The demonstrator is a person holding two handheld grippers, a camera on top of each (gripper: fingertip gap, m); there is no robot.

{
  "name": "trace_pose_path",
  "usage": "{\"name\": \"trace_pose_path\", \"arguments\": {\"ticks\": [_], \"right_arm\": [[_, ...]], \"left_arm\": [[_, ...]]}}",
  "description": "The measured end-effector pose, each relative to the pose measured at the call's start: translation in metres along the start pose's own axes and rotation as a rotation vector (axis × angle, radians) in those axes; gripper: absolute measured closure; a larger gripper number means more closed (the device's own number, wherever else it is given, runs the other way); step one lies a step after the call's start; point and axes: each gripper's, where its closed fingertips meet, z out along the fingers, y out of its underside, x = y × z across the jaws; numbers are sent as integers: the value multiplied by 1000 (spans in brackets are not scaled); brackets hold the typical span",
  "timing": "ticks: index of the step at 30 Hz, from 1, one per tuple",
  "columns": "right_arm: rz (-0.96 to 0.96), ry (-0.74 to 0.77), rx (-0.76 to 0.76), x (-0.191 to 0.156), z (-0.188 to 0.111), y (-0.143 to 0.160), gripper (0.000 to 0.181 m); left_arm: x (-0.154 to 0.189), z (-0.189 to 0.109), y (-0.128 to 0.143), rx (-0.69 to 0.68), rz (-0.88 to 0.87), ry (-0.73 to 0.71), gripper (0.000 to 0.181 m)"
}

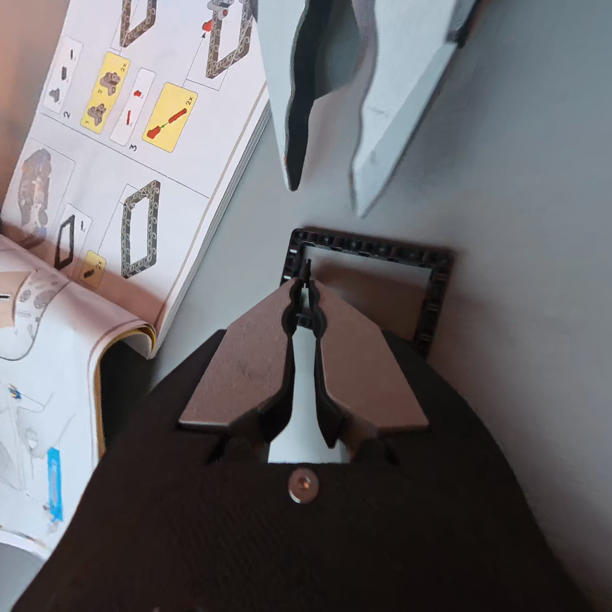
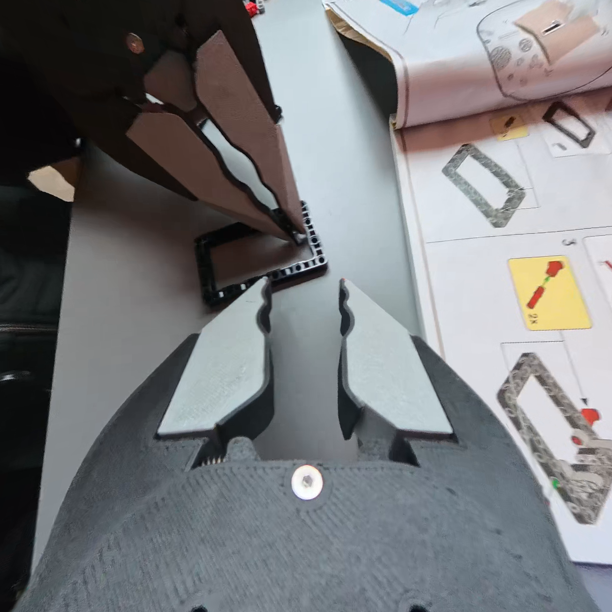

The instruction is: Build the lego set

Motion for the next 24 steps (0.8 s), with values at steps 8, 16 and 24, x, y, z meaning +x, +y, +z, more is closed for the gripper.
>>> {"name": "trace_pose_path", "arguments": {"ticks": [8,16,24], "right_arm": [[-60,-24,-67,-10,14,5,104],[-30,-19,4,11,11,-10,150],[-72,-2,-65,21,21,-6,150]], "left_arm": [[-8,6,-4,-29,230,-80,179],[-17,9,-5,-18,379,-204,179],[-9,1,-10,92,134,-14,179]]}}
